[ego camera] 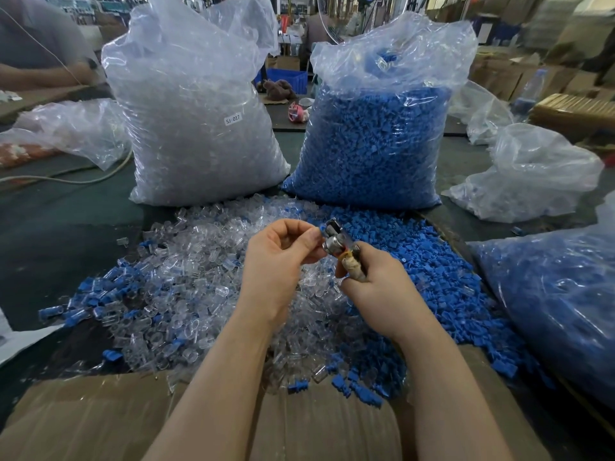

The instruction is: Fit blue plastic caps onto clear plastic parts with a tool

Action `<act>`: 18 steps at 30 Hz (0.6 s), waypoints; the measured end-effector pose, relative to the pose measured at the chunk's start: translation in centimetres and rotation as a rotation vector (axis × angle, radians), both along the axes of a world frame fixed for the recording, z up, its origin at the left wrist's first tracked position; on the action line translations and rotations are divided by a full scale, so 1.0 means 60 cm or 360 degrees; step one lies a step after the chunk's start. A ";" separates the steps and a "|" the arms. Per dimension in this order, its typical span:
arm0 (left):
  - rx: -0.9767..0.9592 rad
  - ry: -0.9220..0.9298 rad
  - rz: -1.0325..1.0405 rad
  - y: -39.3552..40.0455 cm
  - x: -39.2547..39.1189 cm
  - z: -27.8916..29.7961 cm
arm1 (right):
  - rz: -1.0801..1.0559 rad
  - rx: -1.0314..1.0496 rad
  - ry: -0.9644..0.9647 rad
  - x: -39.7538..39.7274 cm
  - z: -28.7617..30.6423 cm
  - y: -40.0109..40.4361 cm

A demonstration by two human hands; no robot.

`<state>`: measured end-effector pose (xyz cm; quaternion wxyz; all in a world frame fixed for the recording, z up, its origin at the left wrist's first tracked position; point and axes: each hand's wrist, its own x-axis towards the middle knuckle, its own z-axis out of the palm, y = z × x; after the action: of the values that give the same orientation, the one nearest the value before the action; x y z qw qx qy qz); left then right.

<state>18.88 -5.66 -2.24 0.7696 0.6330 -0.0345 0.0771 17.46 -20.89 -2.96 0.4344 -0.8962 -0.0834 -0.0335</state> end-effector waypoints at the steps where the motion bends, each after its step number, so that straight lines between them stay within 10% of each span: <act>1: 0.0008 0.0002 0.0001 0.001 0.000 0.000 | -0.0005 -0.0007 0.0005 0.000 0.000 0.001; 9: -0.0176 0.0272 0.0028 0.001 0.005 -0.006 | -0.0057 -0.0181 -0.0003 0.001 0.000 0.004; 18: -0.1860 0.0422 0.0936 0.122 0.008 0.017 | -0.0514 -0.0574 0.0140 0.009 -0.009 -0.018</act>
<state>19.37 1.63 -1.21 0.9306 0.0991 0.2820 0.2112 17.98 -21.97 -3.50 0.2597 -0.9616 0.0752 -0.0481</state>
